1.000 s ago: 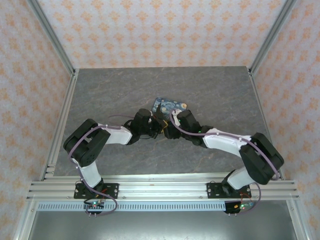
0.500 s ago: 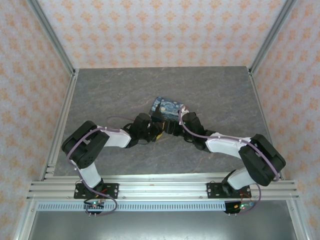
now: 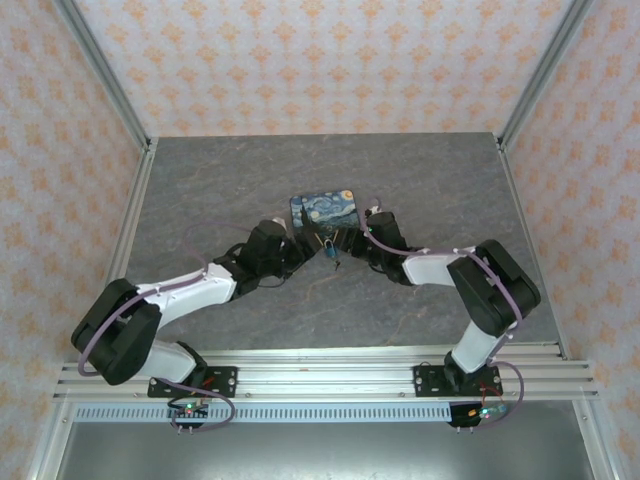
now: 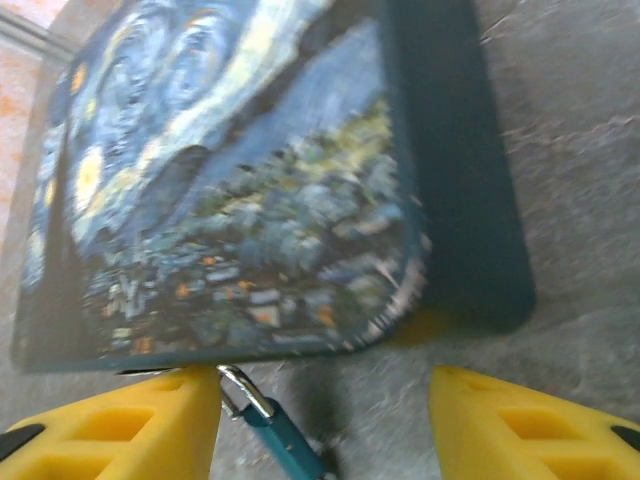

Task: Unlock the padlock with the key

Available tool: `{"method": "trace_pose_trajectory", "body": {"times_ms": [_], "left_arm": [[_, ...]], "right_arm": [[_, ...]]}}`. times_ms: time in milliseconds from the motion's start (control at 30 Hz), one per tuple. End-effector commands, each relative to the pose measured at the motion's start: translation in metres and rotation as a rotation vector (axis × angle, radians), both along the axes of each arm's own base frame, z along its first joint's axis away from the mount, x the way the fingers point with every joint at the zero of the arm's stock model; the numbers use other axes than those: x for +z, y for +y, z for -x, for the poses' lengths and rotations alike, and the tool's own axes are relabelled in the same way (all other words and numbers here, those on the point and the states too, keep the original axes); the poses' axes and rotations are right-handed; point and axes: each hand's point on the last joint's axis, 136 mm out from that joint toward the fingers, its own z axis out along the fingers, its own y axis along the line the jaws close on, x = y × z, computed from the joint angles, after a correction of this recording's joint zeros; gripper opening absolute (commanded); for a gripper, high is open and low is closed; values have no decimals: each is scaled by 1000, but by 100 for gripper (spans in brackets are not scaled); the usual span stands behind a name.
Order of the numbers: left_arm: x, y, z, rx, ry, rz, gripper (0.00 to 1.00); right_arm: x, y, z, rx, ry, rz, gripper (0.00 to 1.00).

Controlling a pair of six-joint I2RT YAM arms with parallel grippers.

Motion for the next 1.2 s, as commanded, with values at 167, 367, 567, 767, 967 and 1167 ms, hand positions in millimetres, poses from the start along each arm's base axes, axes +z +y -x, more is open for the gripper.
{"method": "trace_pose_trajectory", "body": {"times_ms": [167, 367, 567, 767, 967, 1167], "left_arm": [[16, 39, -40, 42, -17, -148, 77], [28, 50, -68, -1, -23, -243, 77], [22, 57, -85, -8, -4, -266, 78], [17, 56, -97, -6, 4, -245, 78], [16, 55, -109, -5, 6, -231, 78], [15, 53, -116, -5, 10, -223, 78]], "right_arm": [[17, 7, 12, 108, -41, -67, 55], [-5, 10, 21, 126, -12, -76, 53], [-12, 23, 20, 165, -7, -62, 52], [-21, 29, 19, 187, -4, -11, 51], [-27, 35, 20, 237, -1, 44, 48], [-34, 37, 24, 254, 5, 84, 42]]}}
